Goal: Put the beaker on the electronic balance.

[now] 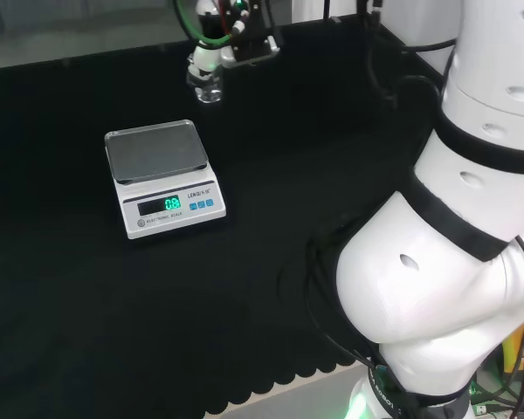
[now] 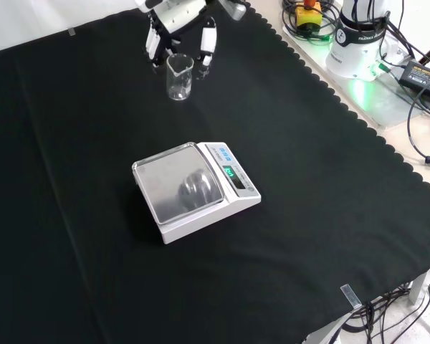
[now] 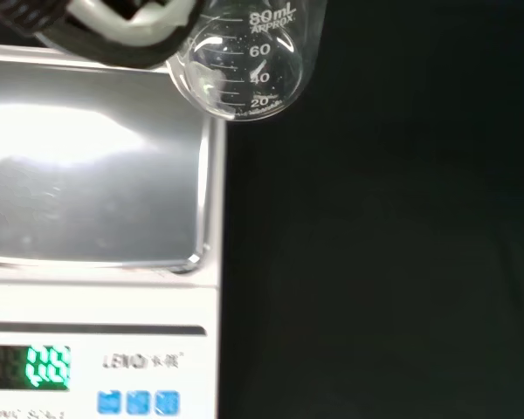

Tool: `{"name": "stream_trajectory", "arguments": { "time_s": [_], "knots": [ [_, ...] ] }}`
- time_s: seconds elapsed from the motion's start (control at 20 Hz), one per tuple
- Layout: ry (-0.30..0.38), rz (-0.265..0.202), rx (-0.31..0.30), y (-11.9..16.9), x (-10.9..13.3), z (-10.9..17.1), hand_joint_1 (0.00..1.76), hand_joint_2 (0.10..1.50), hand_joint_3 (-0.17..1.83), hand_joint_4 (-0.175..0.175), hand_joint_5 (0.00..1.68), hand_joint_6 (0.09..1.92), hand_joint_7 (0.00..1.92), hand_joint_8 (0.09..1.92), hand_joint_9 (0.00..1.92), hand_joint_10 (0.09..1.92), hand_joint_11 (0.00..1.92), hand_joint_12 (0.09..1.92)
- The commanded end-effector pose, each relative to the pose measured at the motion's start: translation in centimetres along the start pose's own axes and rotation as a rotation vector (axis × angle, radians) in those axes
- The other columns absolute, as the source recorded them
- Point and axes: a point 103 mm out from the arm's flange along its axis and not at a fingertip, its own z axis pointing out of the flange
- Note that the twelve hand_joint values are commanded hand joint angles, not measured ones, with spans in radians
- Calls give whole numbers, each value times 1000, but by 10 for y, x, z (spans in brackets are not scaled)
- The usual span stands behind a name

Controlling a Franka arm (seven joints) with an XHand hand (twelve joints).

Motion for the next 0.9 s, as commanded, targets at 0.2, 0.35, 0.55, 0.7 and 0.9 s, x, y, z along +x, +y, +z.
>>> {"name": "stream_trajectory", "arguments": {
  "time_s": [0.2,0.35,0.55,0.7,0.9],
  "knots": [
    [2,-92,13,36,58,-3,999,725,533,-151,996,691,1053,725,1447,87,1472,631],
    [2,-119,20,44,74,-2,1000,724,534,-151,996,692,1053,726,1448,87,1473,630],
    [17,-152,28,52,90,2,1000,724,534,-151,995,692,1053,726,1450,87,1473,630],
    [28,-170,38,57,99,7,1001,723,535,-151,995,693,1052,727,1451,87,1473,629],
    [32,-184,63,64,108,19,1002,722,536,-152,995,693,1052,727,1452,87,1473,629]
  ]
}}
